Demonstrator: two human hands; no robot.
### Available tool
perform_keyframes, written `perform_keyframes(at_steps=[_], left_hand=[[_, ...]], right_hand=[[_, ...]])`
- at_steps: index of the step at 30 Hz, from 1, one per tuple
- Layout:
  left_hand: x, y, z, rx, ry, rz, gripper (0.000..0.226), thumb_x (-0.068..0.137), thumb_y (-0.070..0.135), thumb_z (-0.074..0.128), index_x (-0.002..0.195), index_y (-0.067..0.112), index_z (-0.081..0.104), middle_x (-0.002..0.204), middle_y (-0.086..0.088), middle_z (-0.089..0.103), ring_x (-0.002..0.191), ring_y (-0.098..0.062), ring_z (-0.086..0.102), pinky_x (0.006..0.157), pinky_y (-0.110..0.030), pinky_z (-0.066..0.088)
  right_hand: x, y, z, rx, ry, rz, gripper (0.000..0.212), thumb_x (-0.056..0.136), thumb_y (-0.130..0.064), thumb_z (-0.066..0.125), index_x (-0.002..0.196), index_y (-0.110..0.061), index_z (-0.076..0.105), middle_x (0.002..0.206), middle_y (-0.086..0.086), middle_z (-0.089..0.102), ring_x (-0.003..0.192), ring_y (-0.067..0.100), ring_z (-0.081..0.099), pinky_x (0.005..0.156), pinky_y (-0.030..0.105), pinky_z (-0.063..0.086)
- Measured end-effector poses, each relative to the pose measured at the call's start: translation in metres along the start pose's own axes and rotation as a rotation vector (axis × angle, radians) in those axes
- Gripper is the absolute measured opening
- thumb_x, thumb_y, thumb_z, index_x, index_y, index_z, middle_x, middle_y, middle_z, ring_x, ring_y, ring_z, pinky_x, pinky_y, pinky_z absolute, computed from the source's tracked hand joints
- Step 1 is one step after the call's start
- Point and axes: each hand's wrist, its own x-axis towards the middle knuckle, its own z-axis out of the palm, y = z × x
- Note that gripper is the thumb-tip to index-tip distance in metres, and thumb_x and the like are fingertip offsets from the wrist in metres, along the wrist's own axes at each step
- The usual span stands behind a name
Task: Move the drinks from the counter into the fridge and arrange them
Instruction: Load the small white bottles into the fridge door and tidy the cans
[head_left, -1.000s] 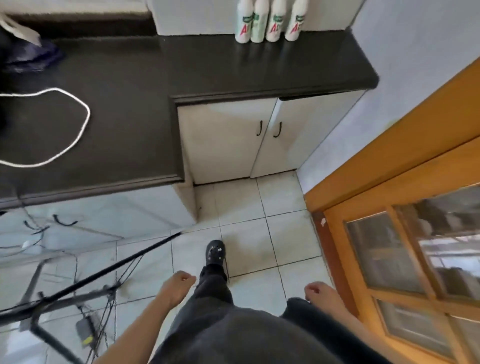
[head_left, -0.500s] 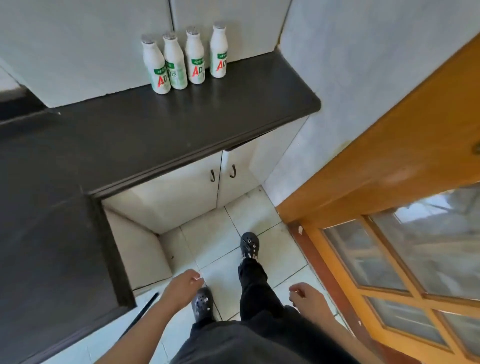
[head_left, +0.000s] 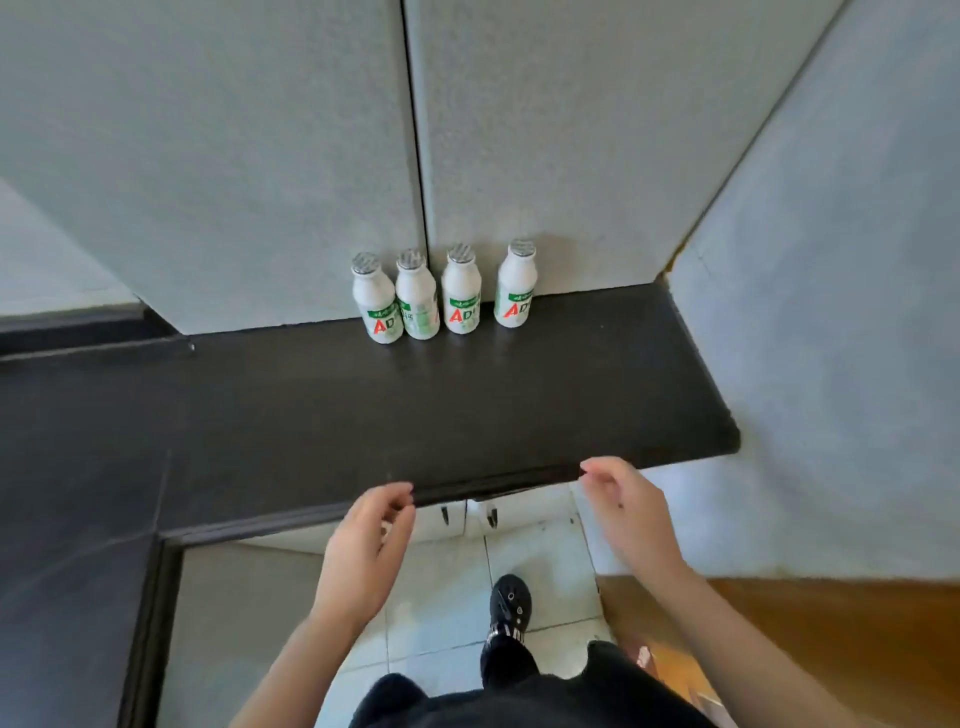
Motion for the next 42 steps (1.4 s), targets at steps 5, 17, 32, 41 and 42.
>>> perform_keyframes(at_steps=[5,17,32,41,42], left_hand=[[0.065,0.048,0.0,-0.148,0.267,0.002,0.025,0.093,0.02,0.054,0.117,0.027,0.055,0.105,0.022,0.05,0.095,0.008,0.054,0.073,-0.003,0.04],[0.183,0.064,-0.024,-0.113,0.371,0.016,0.045,0.096,0.026,0.05,0.139,0.02,0.039,0.143,0.004,0.037,0.131,-0.013,0.037,0.105,-0.045,0.04],[0.232,0.055,-0.037,-0.027,0.348,0.126,0.036,0.094,0.017,0.053,0.13,0.018,0.05,0.125,0.002,0.053,0.11,-0.007,0.047,0.09,-0.021,0.034],[0.207,0.043,-0.047,-0.111,0.354,0.08,0.034,0.096,0.021,0.051,0.129,0.03,0.049,0.115,0.017,0.052,0.104,-0.017,0.056,0.091,-0.041,0.049],[0.2,0.042,-0.048,-0.128,0.36,0.051,0.035,0.096,0.023,0.051,0.129,0.032,0.049,0.113,0.019,0.052,0.103,-0.018,0.058,0.091,-0.042,0.049]], right_hand=[[0.077,-0.056,-0.024,0.079,0.084,-0.138,0.019,0.096,-0.022,0.051,0.112,-0.024,0.061,0.102,-0.016,0.061,0.093,-0.001,0.057,0.076,0.009,0.039],[0.151,-0.112,-0.01,0.037,0.189,-0.201,0.038,0.092,-0.019,0.057,0.129,-0.015,0.05,0.124,-0.003,0.057,0.111,0.009,0.056,0.093,0.028,0.047],[0.215,-0.144,0.019,-0.032,0.26,-0.178,0.029,0.091,-0.031,0.057,0.108,-0.008,0.053,0.103,0.003,0.055,0.096,0.017,0.053,0.075,0.028,0.041],[0.213,-0.135,0.017,-0.024,0.273,-0.219,0.024,0.094,-0.03,0.052,0.106,-0.01,0.055,0.1,0.002,0.056,0.088,0.009,0.049,0.073,0.024,0.035],[0.209,-0.133,0.017,-0.003,0.273,-0.218,0.025,0.094,-0.031,0.053,0.107,-0.01,0.055,0.1,0.001,0.056,0.088,0.01,0.05,0.074,0.025,0.036]])
